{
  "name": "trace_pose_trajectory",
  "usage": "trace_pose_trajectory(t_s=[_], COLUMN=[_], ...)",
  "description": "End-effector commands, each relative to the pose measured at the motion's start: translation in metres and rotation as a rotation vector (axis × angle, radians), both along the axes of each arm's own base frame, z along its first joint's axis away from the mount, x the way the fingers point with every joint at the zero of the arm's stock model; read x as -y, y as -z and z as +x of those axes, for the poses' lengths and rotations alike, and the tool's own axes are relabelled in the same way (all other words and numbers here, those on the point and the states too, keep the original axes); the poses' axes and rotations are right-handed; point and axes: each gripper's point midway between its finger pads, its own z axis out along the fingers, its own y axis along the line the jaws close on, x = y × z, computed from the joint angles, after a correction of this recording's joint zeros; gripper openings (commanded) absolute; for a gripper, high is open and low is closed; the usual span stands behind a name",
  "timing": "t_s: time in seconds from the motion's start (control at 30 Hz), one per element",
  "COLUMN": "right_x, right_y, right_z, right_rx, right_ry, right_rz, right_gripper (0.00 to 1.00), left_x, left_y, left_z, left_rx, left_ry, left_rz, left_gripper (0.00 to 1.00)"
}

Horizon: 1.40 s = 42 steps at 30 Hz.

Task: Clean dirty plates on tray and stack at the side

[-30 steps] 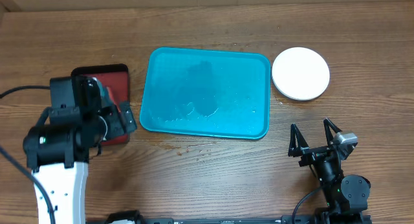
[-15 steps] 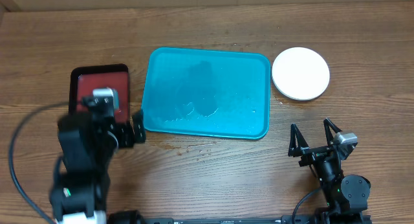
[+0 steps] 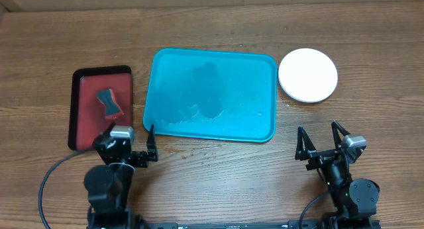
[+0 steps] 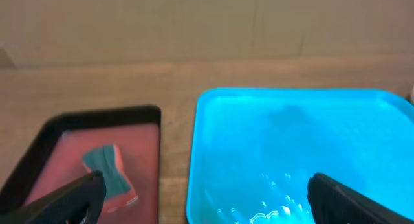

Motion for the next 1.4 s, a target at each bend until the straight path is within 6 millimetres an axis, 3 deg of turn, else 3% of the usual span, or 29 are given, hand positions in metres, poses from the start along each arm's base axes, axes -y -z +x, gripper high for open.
trace_pose_trajectory(t_s=[0.0, 0.17, 0.4, 0.5, 0.77, 1.37], right_x=[0.001, 0.001, 0.001, 0.001, 0.001, 0.001], right_y=[0.001, 0.001, 0.001, 0.001, 0.001, 0.001], right_z=[0.000, 0.000, 0.000, 0.000, 0.000, 0.000], right_rx=[0.007, 0.007, 0.007, 0.007, 0.007, 0.007], right_ry=[0.008, 0.008, 0.008, 0.008, 0.008, 0.008], right_rz=[-0.007, -0.007, -0.007, -0.007, -0.007, -0.007], right_gripper=[1.00, 1.00, 1.00, 1.00, 1.00, 1.00], left_x=[0.000, -0.016, -0.029, -0.033, -0.029, -0.027], left_y=[-0.002, -0.006, -0.009, 0.000, 0.023, 0.019], left_z=[0.000, -0.002, -0.006, -0.007, -0.015, -0.015], left_rx=[0.080, 0.194, 0.211, 0.179, 0.088, 0.108], left_ry=[-0.005, -0.108, -0.185, -0.214, -0.206, -0.185], left_rz=[-0.019, -0.130, -0.156, -0.155, -0.156, -0.128], left_gripper=[1.00, 1.00, 1.00, 1.00, 1.00, 1.00])
